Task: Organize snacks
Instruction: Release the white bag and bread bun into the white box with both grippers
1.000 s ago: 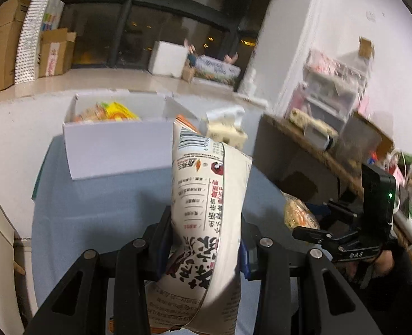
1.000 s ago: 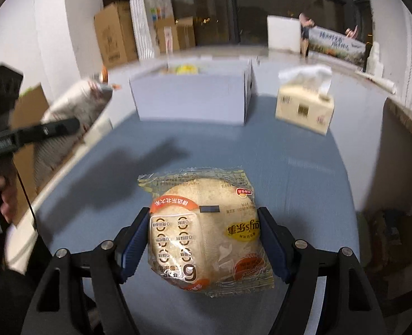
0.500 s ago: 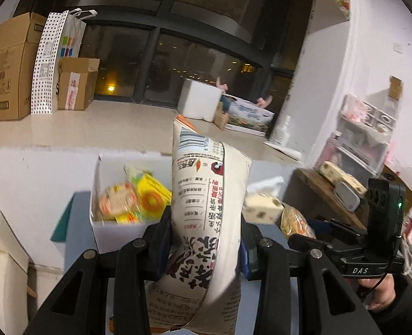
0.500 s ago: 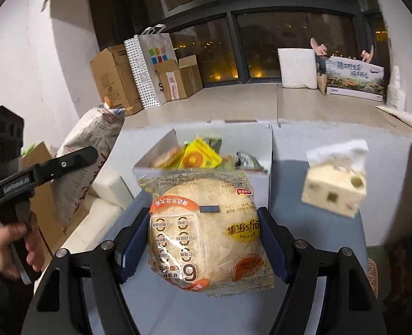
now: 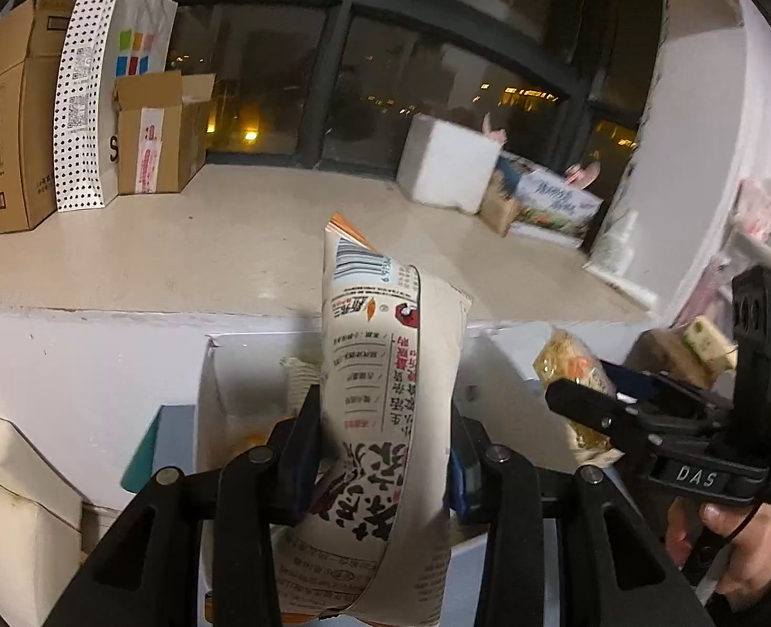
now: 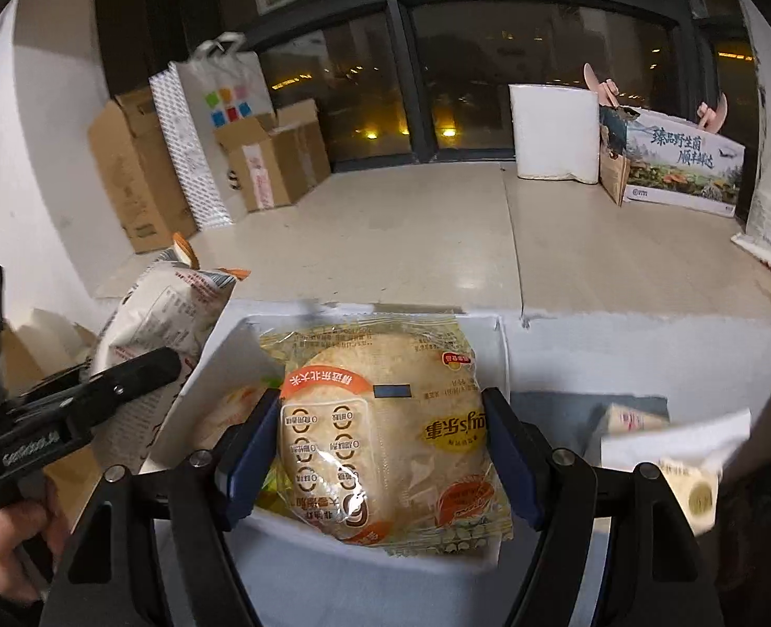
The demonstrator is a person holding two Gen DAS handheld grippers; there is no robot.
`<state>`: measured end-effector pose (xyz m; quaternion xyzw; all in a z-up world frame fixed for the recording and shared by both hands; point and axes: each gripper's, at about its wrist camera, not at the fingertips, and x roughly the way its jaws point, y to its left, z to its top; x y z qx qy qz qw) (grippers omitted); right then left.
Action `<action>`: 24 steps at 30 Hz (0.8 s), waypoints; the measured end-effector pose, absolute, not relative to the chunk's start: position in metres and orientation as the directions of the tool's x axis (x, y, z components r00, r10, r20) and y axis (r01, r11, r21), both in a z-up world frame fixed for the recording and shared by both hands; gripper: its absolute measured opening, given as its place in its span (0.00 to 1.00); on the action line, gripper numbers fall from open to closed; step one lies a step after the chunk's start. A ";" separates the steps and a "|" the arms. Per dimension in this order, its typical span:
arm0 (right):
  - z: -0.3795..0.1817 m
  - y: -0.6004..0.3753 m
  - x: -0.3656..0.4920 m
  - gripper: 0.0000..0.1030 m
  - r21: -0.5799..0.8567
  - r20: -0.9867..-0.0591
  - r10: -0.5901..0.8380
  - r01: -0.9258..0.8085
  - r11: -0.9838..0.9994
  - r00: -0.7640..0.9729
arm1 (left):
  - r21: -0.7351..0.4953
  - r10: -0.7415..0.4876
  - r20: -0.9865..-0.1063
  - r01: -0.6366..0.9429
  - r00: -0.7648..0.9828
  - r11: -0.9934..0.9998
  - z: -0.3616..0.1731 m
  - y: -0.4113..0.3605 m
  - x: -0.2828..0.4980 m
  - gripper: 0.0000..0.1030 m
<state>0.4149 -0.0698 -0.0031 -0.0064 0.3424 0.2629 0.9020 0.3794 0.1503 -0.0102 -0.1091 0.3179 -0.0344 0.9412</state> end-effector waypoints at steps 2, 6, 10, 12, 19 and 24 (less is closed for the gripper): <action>-0.011 -0.061 0.431 0.76 0.181 -0.640 0.464 -0.466 0.866 0.613 | -0.204 -0.121 -0.616 -0.010 0.778 0.979 -0.017 0.154 0.393 0.56; -0.024 -0.045 0.447 1.00 0.160 -0.680 0.439 -0.466 0.870 0.587 | -0.193 -0.080 -0.655 -0.064 0.752 0.979 -0.034 0.166 0.404 1.00; -0.040 -0.042 0.446 1.00 0.170 -0.696 0.441 -0.466 0.868 0.567 | -0.220 -0.097 -0.675 -0.074 0.732 0.973 -0.052 0.174 0.401 1.00; -0.047 -0.043 0.443 1.00 0.189 -0.699 0.453 -0.467 0.864 0.554 | -0.226 -0.112 -0.676 -0.060 0.729 0.972 -0.059 0.173 0.396 1.00; -0.042 -0.058 0.426 1.00 0.261 -0.657 0.505 -0.460 0.849 0.559 | -0.243 -0.189 -0.632 0.039 0.752 0.969 -0.046 0.156 0.359 1.00; -0.018 -0.075 0.385 1.00 0.244 -0.575 0.548 -0.512 0.823 0.607 | -0.101 -0.089 -0.548 0.039 0.832 0.994 -0.021 0.130 0.299 1.00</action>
